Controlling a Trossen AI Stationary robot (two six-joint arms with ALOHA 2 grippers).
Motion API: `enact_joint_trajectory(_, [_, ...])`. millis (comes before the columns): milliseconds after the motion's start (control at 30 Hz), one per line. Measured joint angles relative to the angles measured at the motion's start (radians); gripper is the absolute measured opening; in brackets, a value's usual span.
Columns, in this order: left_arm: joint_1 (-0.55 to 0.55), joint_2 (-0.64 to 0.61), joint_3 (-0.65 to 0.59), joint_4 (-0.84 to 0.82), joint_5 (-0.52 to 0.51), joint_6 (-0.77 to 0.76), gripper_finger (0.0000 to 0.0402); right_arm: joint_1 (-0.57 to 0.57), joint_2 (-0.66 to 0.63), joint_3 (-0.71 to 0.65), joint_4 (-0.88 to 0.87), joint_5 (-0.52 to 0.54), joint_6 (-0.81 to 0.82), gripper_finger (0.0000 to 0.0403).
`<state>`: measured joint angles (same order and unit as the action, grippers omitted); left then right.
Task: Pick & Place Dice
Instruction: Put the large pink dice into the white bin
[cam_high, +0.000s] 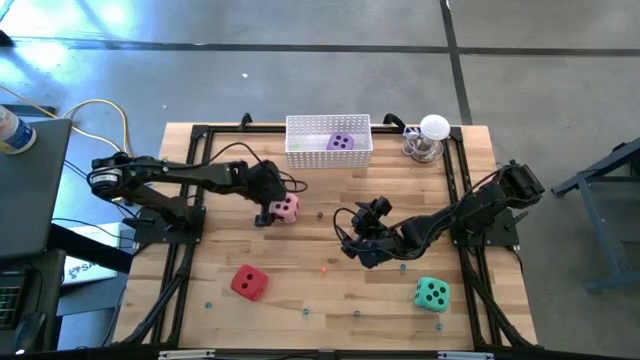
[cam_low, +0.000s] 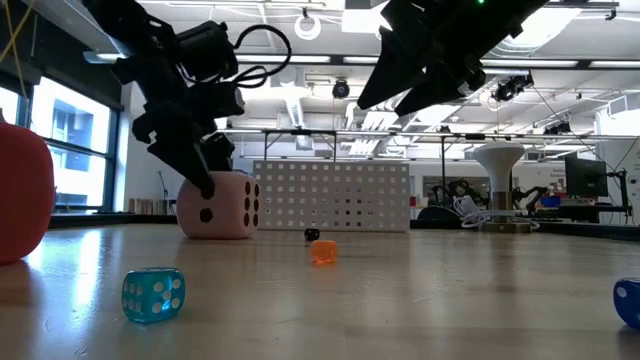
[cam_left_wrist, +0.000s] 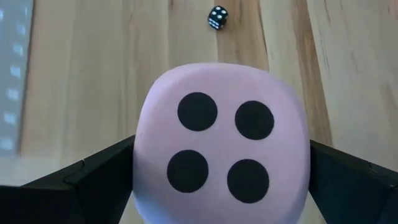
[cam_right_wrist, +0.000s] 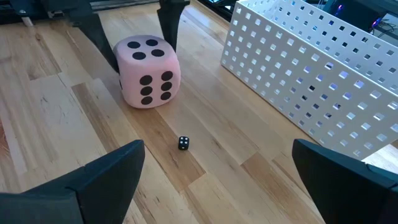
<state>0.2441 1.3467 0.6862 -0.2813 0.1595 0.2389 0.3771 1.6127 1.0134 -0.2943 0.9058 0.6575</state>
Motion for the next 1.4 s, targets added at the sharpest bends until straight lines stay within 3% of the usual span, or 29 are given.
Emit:
enact_joint_trajectory(567, [-0.002, 0.001, -0.004, 0.051, -0.004, -0.214, 0.0399, 0.0, 0.0, 0.0, 0.0, 0.0, 0.0, 0.04])
enact_joint_trajectory(1400, [-0.048, -0.018, -0.003, 0.19, 0.006, -0.16, 0.0374, 0.0, 0.0, 0.0, -0.001, 0.0, -0.007, 0.04])
